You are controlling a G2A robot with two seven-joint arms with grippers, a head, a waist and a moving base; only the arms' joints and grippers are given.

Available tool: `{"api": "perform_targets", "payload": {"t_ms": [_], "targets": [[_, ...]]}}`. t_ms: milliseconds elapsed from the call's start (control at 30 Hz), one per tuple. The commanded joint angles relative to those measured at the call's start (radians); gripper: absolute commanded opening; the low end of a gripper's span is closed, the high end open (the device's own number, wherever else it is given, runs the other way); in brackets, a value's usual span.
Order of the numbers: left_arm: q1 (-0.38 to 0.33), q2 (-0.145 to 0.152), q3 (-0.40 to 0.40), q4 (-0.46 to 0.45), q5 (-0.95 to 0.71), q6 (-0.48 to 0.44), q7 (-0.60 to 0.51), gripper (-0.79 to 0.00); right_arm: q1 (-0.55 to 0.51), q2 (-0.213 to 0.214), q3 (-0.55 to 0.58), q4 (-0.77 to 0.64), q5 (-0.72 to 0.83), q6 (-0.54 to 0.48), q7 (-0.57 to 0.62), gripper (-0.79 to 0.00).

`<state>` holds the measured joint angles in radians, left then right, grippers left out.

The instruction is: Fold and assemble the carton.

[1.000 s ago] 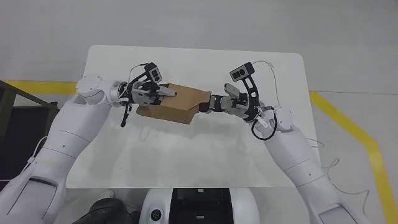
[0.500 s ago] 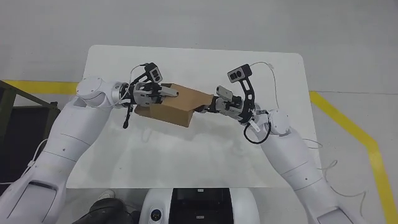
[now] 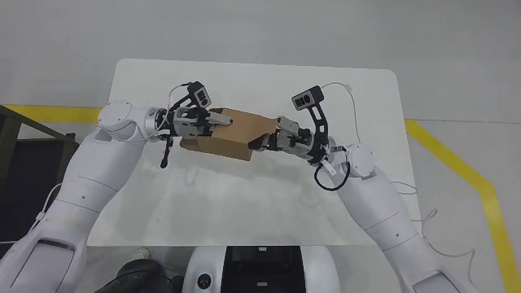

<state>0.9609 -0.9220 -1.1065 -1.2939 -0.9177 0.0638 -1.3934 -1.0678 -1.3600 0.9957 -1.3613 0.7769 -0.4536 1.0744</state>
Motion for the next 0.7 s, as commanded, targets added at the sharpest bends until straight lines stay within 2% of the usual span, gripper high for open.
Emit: {"api": "perform_targets", "payload": {"t_ms": [0,433,667], "targets": [[0.000,-0.001,-0.001,0.000,0.002,0.003,-0.005,-0.785,0.000,0.000,0.003,-0.001,0.000,0.001,0.002,0.000],[-0.001,-0.009,-0.008,0.004,0.004,0.006,-0.029,-0.785,0.008,-0.007,-0.006,0.009,0.014,0.001,0.034,0.000],[-0.008,-0.013,-0.007,0.023,0.025,0.014,-0.028,-0.785,0.003,-0.001,0.033,0.016,0.027,-0.002,0.041,0.000]]}}
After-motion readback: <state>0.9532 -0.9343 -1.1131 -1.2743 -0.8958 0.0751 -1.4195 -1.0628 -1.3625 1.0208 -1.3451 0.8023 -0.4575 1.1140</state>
